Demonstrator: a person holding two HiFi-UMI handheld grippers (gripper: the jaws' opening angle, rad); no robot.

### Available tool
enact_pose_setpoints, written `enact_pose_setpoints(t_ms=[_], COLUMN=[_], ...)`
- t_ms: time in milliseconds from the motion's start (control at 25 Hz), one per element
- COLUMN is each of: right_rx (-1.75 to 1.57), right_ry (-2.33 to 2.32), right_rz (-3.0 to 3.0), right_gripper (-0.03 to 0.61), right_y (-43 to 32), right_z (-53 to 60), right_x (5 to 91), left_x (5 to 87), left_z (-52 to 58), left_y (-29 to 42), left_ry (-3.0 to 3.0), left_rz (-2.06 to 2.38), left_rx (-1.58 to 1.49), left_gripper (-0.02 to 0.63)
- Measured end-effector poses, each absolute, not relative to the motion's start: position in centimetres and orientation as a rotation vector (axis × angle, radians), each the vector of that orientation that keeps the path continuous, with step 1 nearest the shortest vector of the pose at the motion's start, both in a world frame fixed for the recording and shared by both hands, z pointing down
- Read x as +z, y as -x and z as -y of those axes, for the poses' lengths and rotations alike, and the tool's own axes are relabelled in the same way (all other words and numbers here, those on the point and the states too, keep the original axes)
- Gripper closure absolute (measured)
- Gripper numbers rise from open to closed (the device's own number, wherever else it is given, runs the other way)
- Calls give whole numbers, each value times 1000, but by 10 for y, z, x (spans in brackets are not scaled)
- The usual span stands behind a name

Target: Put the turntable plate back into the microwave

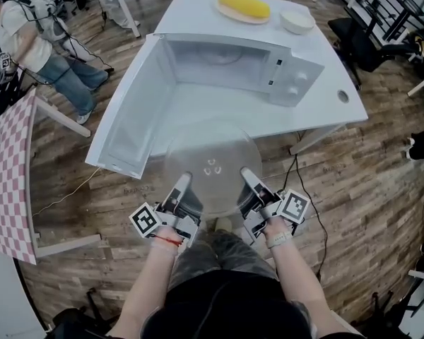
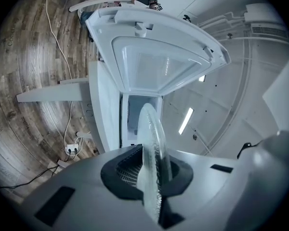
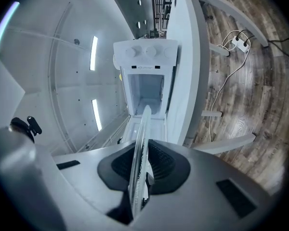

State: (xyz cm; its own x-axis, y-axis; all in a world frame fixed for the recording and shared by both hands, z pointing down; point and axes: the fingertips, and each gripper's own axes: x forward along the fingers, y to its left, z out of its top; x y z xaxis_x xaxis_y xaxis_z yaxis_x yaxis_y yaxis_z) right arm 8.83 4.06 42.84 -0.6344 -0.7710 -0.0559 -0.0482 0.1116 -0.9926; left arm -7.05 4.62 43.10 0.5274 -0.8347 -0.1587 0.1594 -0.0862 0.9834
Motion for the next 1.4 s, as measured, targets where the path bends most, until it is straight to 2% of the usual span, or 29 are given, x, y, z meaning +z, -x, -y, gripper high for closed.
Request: enact_pose_setpoints(t_ms=[1400], right_rx=[-1580], right_ry=[809], right_rz=[-1755], right_gripper=[537], right_y=[-106], right_z=[59], right_x=[439], left_x=[442], left_z=[54], left_y=[54], left_ry=[-1384], left_rz=[646], left_rx=[-926], left_gripper=[581])
